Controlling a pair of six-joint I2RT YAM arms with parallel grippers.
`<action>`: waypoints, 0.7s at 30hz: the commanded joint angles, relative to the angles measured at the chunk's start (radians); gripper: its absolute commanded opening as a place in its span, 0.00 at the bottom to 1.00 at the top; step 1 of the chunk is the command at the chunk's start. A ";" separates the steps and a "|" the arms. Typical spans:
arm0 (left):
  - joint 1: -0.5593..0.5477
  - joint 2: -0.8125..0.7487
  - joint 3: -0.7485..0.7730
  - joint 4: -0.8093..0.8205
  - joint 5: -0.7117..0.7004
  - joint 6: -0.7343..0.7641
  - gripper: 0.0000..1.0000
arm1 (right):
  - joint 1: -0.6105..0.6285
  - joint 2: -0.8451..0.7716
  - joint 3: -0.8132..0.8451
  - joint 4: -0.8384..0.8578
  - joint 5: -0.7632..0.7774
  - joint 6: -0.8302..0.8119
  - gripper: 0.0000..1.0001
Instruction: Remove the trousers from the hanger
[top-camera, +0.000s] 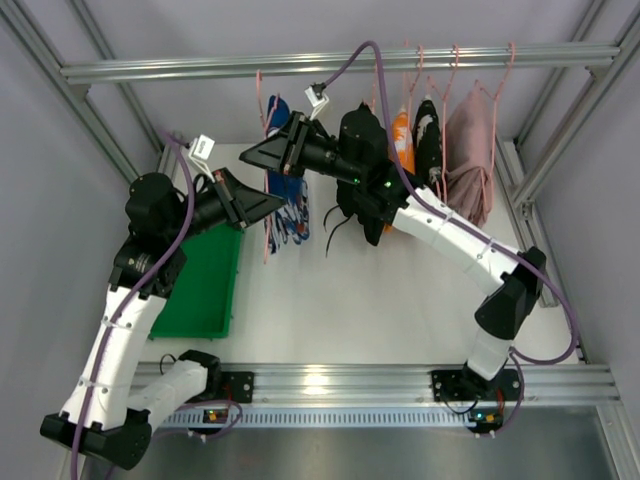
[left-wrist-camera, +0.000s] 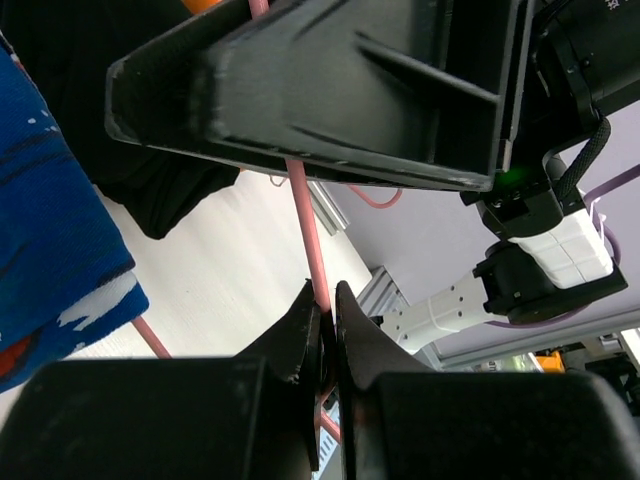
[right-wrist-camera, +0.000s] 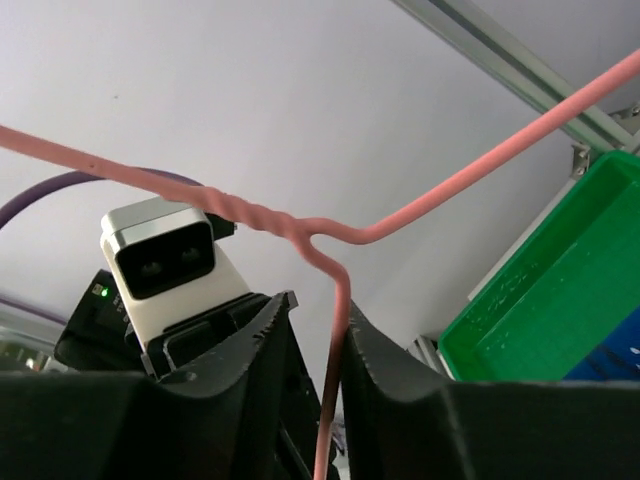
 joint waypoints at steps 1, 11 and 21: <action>0.005 -0.026 0.075 0.247 0.001 0.087 0.00 | 0.012 0.010 0.067 0.058 -0.003 0.045 0.24; 0.005 -0.081 0.046 0.075 -0.246 0.218 0.91 | -0.028 -0.024 0.093 0.042 -0.009 0.062 0.00; 0.005 -0.256 -0.198 0.029 -0.759 0.426 0.99 | -0.034 -0.055 0.157 0.020 -0.001 0.080 0.00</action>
